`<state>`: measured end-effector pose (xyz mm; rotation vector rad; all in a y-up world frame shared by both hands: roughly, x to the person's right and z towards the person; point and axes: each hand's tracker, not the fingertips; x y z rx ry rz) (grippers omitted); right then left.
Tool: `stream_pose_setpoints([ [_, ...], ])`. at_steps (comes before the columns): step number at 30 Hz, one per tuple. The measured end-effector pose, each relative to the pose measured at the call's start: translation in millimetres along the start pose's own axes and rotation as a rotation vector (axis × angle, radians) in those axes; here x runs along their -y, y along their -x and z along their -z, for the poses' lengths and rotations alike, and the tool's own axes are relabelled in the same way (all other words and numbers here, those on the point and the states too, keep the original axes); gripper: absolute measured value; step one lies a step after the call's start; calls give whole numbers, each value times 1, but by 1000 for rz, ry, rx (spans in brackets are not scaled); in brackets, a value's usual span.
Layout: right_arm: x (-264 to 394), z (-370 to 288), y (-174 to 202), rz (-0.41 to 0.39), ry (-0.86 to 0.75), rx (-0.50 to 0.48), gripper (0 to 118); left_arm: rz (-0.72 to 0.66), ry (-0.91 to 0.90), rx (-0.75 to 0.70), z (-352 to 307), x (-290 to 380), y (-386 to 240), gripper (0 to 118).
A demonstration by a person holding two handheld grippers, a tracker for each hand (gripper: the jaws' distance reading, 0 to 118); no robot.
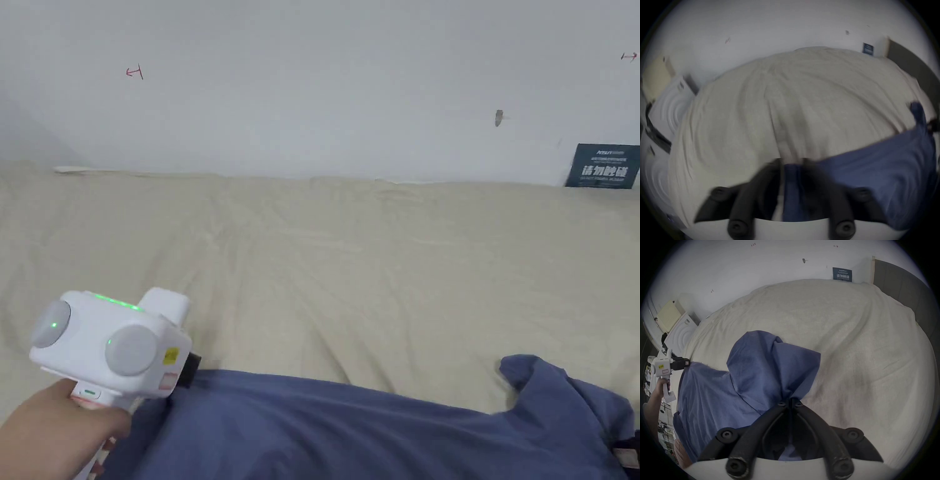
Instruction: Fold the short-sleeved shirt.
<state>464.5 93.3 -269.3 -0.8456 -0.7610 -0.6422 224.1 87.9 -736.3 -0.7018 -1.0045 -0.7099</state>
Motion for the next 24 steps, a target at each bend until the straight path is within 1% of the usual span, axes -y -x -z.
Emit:
stream_pose_setpoints([
  [1, 2, 1, 2, -10, -1, 1, 1, -22, 20, 82, -1, 3, 3, 0],
  [2, 2, 1, 4, -17, 1, 6, 1, -47, 34, 82, -4, 4, -2, 0],
  [3, 2, 1, 4, -15, 0, 11, 1, -57, 29, 50, -5, 4, -1, 0],
  [5, 5, -5, 3, 10, -15, 9, 1, -131, 13, 78, -12, 0, 7, 0],
  [7, 10, -23, 3, 70, -83, -16, 1, -209, -3, 105, -24, -3, 13, 0],
  [9, 12, -48, 4, 82, -118, -95, 1, -263, -40, 155, -49, -1, 19, 0],
  [10, 13, -62, 6, 61, -119, -117, 1, -266, -67, 165, -61, -1, 23, 0],
  [12, 18, -95, 13, 12, -170, -87, 1, -238, -91, 156, -89, 3, 25, 0],
  [14, 23, -121, 20, -14, -199, -92, 1, -221, -117, 152, -117, 8, 26, 0],
  [18, 41, -173, 26, 6, -276, -131, 1, -183, -201, 148, -175, 24, 26, 0],
  [22, 61, -223, 31, 15, -329, -144, 1, -183, -299, 138, -241, 42, 32, 0],
  [24, 72, -252, 34, 25, -348, -145, 1, -160, -371, 130, -281, 56, 34, 0],
])
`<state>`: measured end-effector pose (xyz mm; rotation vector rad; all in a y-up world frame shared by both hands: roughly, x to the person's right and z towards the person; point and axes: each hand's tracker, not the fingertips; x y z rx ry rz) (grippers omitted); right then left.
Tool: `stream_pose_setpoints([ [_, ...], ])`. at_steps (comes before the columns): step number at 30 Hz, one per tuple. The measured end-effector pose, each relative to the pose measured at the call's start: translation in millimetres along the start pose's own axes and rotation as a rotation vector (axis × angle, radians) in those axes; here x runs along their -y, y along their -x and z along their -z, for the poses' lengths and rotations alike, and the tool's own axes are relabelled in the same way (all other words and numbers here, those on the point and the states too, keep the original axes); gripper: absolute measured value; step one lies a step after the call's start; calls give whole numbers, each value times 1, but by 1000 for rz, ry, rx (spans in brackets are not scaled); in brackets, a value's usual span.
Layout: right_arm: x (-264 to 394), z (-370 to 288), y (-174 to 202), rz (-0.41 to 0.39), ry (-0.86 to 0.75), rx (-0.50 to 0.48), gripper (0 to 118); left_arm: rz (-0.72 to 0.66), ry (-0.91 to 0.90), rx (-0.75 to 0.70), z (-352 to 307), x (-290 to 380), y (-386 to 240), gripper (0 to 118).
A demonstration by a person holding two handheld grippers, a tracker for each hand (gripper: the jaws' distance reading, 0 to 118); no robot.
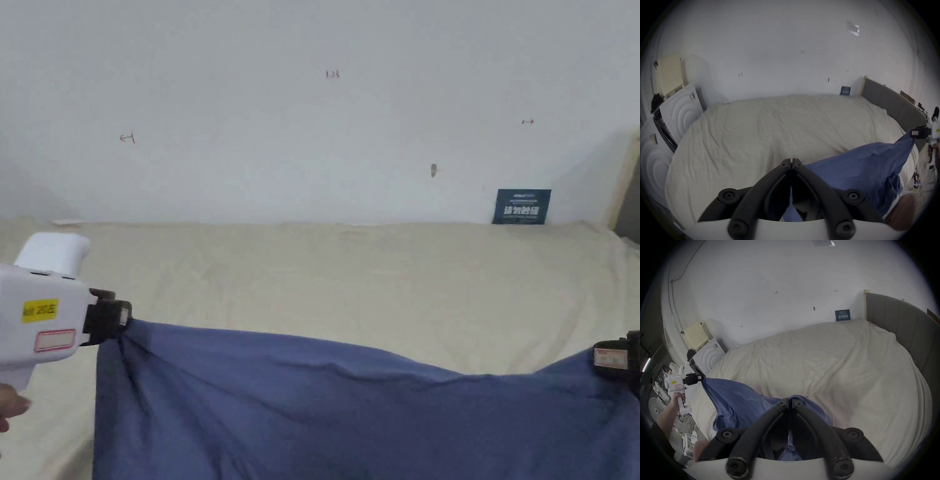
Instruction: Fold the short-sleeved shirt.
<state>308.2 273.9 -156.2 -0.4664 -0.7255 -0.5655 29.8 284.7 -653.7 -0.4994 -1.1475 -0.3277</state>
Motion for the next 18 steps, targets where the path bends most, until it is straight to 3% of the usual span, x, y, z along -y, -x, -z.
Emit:
stream_pose_setpoints([
  [8, -9, -93, 34, -44, -95, -16, 1, 79, -119, 37, -120, -14, -6, 0],
  [18, -80, -115, 65, -90, -203, -36, 1, -28, -193, 66, -134, -71, 13, 0],
])
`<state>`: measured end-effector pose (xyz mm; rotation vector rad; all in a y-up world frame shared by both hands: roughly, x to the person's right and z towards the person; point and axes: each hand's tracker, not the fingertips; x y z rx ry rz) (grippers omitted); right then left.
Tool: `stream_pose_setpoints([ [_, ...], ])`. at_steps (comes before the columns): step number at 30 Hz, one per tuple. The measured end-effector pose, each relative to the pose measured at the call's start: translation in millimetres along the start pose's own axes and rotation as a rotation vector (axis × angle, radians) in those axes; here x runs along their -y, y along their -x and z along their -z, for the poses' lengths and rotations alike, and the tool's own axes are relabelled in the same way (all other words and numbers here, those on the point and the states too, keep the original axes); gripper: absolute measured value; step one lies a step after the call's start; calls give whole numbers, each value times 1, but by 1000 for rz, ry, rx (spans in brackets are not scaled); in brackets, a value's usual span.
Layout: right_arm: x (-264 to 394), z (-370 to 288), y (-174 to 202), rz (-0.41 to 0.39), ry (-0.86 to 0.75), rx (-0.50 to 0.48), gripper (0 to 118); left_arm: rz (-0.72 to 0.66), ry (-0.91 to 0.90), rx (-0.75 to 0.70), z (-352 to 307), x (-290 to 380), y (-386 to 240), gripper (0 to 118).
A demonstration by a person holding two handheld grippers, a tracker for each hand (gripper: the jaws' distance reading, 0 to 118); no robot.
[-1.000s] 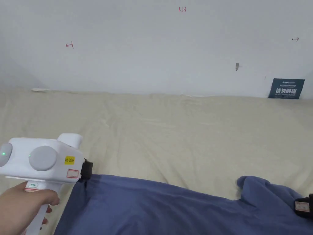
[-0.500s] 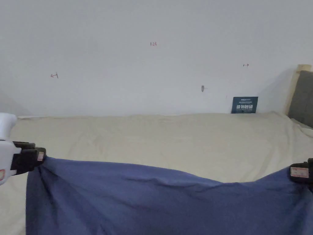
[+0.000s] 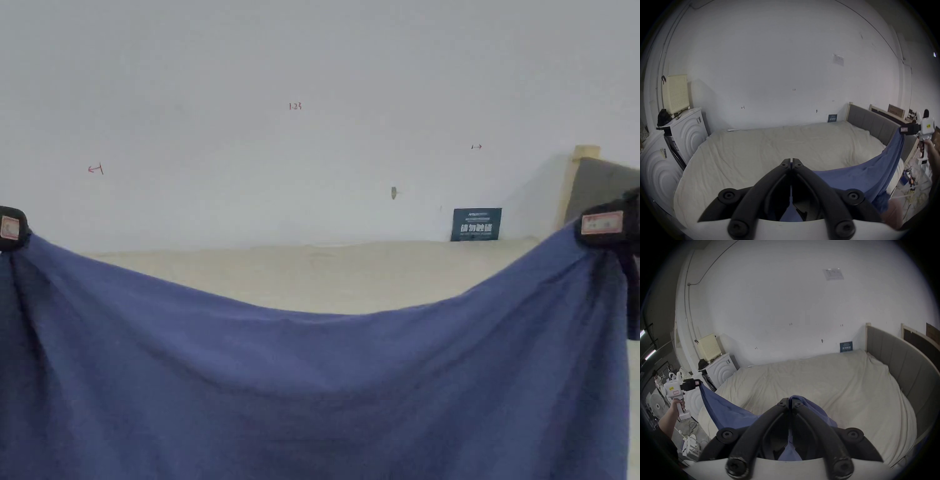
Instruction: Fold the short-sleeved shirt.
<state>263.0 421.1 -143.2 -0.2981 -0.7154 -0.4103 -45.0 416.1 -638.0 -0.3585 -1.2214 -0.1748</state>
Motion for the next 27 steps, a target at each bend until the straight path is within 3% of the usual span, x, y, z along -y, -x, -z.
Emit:
stream_pose_setpoints([
  [6, -70, 39, 11, -117, -19, 83, 2, -64, -50, -34, 28, -50, 11, 0],
  [9, -105, 61, 12, -96, -44, 94, 1, -105, -51, -28, 47, -79, 17, 0],
  [13, -154, 90, 23, -142, -82, 138, 1, -112, -83, -63, 75, -124, 21, 0],
  [18, -216, 130, 32, -115, -142, 183, 1, -91, -141, -101, 119, -187, 26, 0],
  [22, -255, 147, 39, -88, -224, 186, 2, -84, -274, -111, 137, -222, 27, 0],
  [27, -274, 147, 51, -152, -367, 208, 1, -40, -444, -125, 142, -230, 29, 0],
])
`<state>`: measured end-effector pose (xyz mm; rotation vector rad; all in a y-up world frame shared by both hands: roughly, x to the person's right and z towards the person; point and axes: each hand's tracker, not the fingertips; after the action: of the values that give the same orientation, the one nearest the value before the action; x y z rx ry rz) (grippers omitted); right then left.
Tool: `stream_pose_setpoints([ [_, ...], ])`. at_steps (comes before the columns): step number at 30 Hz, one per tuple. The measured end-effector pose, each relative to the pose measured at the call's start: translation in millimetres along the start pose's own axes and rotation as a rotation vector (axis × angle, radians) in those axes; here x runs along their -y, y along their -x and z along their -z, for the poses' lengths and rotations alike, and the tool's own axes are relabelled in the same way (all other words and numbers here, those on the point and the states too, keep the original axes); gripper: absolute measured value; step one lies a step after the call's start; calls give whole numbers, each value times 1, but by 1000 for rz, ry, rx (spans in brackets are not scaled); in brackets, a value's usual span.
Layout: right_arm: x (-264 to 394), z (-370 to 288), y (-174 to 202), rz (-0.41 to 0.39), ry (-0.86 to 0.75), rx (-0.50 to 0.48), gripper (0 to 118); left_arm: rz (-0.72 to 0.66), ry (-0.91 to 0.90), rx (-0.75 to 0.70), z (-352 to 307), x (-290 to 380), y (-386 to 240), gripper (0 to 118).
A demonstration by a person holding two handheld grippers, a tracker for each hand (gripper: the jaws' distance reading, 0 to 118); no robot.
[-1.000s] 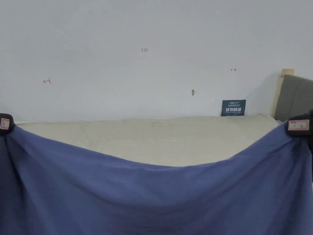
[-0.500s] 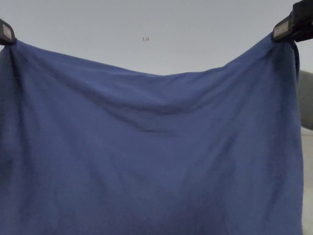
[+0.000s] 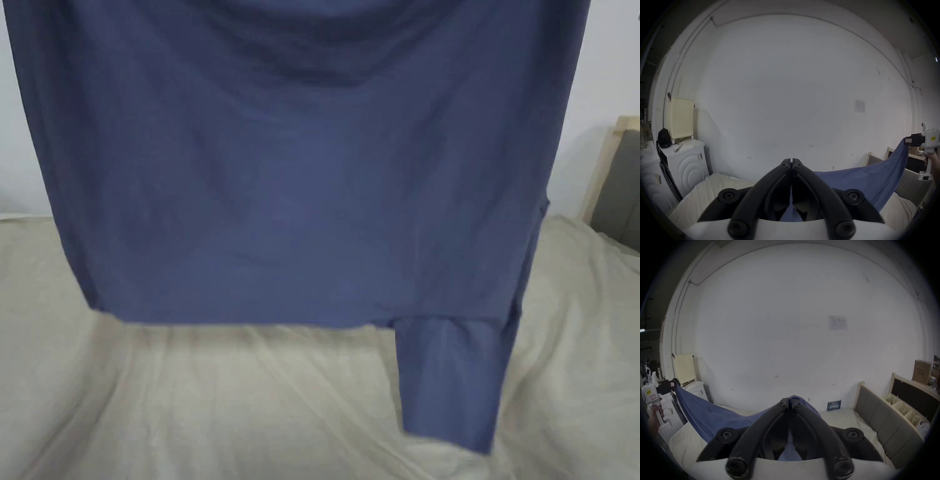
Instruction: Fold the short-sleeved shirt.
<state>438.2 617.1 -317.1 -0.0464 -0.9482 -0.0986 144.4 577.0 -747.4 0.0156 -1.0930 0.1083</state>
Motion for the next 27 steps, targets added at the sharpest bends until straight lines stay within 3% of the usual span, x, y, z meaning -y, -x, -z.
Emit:
stream_pose_setpoints([
  [3, 10, 7, -1, 19, -3, -6, 2, 6, -15, 12, 2, 15, 0, 0],
  [6, 48, 23, -4, 17, 64, -31, 1, 28, 83, 4, 17, 50, 1, 0],
  [11, 187, 46, -20, 92, 317, -111, 1, 18, 280, 82, 16, 171, -7, 0],
  [13, 258, 41, -21, 78, 424, -130, 1, 31, 404, 132, 6, 232, -11, 0],
  [15, 328, 29, -22, 78, 521, -163, 1, 42, 555, 156, -9, 293, -15, 0],
  [19, 440, -14, -23, 132, 658, -183, 1, 32, 662, 203, -64, 386, -13, 0],
  [22, 483, -53, -23, 163, 706, -201, 1, -69, 720, 195, -107, 425, -7, 0],
  [27, 491, -115, -39, 235, 677, -218, 1, -67, 779, 194, -174, 440, -4, 0],
])
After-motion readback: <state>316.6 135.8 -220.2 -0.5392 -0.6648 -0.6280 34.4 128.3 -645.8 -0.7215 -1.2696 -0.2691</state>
